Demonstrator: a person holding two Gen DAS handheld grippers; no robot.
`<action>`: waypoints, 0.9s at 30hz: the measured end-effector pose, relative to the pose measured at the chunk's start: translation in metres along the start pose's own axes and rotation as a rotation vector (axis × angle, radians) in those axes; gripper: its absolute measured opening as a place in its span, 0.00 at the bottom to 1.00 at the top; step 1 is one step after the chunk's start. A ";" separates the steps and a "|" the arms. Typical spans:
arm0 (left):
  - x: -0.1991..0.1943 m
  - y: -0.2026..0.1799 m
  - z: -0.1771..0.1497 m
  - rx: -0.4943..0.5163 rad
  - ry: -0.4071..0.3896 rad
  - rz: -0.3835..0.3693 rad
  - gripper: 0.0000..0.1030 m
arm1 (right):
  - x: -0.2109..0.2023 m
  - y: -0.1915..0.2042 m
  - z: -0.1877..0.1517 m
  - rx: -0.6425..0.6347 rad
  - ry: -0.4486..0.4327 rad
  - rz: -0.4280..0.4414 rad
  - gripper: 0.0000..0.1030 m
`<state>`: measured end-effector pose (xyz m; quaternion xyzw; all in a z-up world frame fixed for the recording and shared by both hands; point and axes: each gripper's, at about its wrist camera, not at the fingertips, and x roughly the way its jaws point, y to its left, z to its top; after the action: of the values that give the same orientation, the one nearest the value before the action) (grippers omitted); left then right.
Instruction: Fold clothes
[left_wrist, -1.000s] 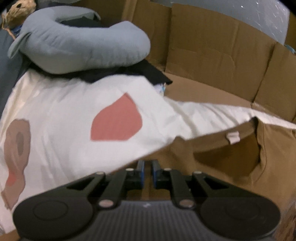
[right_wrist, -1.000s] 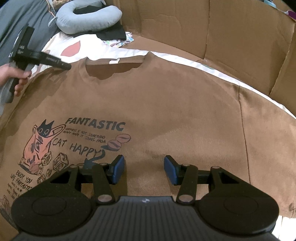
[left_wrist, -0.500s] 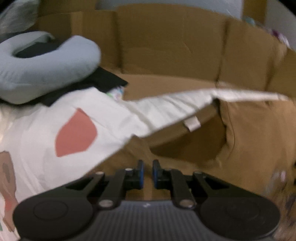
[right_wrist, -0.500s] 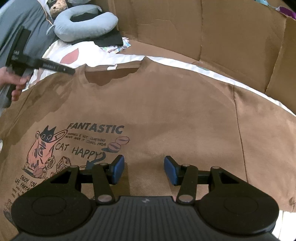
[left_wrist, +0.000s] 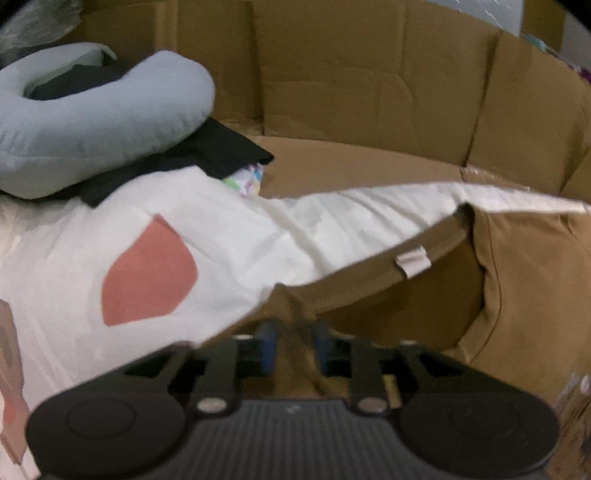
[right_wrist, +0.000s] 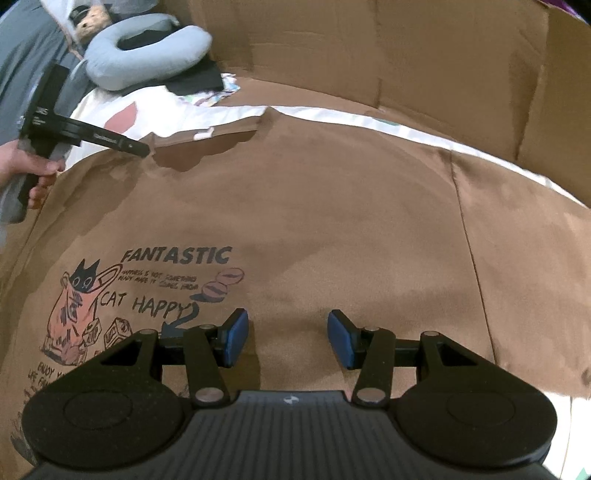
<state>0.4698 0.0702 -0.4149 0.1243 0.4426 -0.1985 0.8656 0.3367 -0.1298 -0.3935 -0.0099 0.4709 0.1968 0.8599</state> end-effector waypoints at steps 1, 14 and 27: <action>-0.006 0.003 0.000 -0.018 -0.006 0.001 0.47 | -0.002 -0.001 -0.001 0.014 0.000 -0.002 0.54; -0.109 0.046 -0.031 -0.117 -0.031 0.079 0.61 | -0.045 0.009 -0.012 0.028 -0.005 0.013 0.67; -0.192 0.113 -0.120 -0.264 -0.041 0.173 0.58 | -0.075 0.018 -0.012 -0.013 -0.057 0.002 0.71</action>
<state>0.3333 0.2621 -0.3229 0.0428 0.4347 -0.0659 0.8972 0.2847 -0.1405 -0.3365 -0.0095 0.4451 0.2012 0.8725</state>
